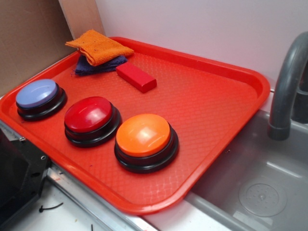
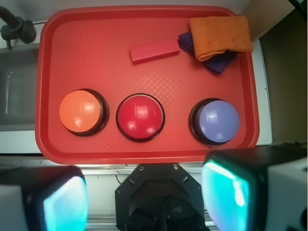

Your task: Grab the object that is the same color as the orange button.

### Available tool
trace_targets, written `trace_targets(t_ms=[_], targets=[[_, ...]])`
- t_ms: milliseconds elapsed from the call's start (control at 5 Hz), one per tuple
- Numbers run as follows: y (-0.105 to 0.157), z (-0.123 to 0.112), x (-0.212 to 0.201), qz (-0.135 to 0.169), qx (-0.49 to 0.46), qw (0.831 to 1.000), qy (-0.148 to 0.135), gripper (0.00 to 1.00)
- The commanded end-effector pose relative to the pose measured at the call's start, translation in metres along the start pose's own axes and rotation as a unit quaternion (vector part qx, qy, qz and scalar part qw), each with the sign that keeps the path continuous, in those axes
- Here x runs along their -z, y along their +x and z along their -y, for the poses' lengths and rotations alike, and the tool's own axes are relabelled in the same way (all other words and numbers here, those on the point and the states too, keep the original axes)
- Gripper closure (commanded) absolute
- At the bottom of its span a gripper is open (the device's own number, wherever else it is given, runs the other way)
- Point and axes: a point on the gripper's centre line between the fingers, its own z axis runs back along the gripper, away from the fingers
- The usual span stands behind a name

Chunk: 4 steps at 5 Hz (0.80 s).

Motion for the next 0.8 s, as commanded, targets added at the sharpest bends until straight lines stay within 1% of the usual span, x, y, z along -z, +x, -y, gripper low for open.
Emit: trace_targets(t_ms=[0,200,400,600], targets=[[0.0,0.0,0.0,0.0,0.0,1.0,0.0,0.0],[0.007,-0.014,0.005,0.017,-0.124,0.992,0.007,0.0],[0.013,-0.029,0.015,0.033,-0.247,0.968,0.003,0.0],[0.022,-0.052,0.032,0.027,-0.367,0.93,0.012,0.0]])
